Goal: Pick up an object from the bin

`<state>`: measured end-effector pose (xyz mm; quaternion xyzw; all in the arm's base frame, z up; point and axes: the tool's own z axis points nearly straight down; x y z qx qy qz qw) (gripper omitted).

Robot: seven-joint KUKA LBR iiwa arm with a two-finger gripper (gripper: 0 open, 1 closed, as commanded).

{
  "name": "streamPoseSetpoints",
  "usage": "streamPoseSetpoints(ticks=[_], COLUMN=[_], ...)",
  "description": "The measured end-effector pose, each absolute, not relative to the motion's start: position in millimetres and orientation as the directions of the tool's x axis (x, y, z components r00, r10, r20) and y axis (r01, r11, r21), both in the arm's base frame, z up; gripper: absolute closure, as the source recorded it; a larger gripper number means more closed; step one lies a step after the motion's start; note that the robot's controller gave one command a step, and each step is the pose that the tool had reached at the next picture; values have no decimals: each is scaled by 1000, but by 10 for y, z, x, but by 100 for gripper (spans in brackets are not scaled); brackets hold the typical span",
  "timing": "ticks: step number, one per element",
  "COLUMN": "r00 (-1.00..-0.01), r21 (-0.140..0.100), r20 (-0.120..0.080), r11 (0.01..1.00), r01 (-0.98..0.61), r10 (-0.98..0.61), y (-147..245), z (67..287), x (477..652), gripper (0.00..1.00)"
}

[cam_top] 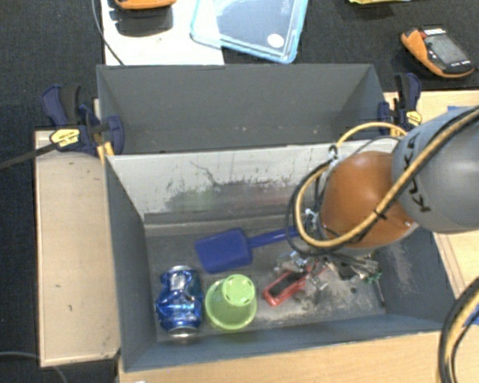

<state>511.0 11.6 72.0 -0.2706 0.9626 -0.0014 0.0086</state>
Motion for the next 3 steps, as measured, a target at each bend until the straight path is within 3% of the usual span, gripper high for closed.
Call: streamPoseSetpoints(ticks=[1,3], r00=[-853,-855], r21=[-8,-5], r20=[-16,-15], r11=[853,855], r01=[-521,-519], r10=[-521,-519], y=[116,121], z=[720,1126], x=[5110,5097], gripper=[100,100])
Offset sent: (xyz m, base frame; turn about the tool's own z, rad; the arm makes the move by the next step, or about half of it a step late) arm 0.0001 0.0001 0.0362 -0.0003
